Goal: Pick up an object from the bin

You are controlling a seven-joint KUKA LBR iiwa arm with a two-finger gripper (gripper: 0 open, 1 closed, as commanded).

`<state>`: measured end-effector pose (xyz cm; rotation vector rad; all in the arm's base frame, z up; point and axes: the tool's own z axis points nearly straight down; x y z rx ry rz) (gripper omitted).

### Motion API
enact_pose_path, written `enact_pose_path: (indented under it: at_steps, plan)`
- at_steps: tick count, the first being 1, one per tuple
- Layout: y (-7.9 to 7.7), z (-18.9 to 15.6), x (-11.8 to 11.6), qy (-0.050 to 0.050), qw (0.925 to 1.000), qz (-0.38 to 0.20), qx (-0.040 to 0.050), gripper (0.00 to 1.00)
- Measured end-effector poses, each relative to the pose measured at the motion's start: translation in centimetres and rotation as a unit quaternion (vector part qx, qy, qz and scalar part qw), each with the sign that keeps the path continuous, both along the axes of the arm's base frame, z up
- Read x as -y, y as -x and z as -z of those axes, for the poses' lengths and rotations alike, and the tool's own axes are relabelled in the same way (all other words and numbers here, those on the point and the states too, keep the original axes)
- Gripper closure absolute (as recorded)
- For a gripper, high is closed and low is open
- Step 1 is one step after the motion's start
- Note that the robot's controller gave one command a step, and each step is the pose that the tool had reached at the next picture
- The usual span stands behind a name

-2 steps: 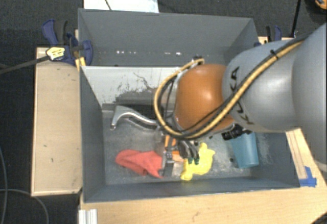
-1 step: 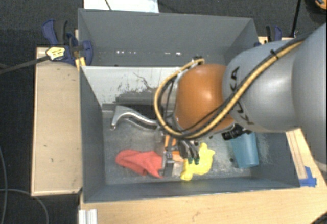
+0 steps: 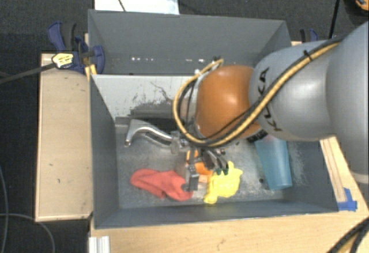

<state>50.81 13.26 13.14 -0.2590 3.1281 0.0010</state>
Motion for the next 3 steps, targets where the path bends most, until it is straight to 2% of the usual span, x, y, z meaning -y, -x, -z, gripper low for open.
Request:
enact_pose_path:
  at_steps: [1,2,3]
  plan:
    - [-1.4,2.0,0.9,-0.002,0.9995,-0.031,0.0059,0.0]
    - [2.0,6.2,1.7,0.001,0.9978,-0.066,-0.0015,0.0]
    - [2.2,6.0,5.7,-0.001,0.9972,-0.075,0.0028,0.0]
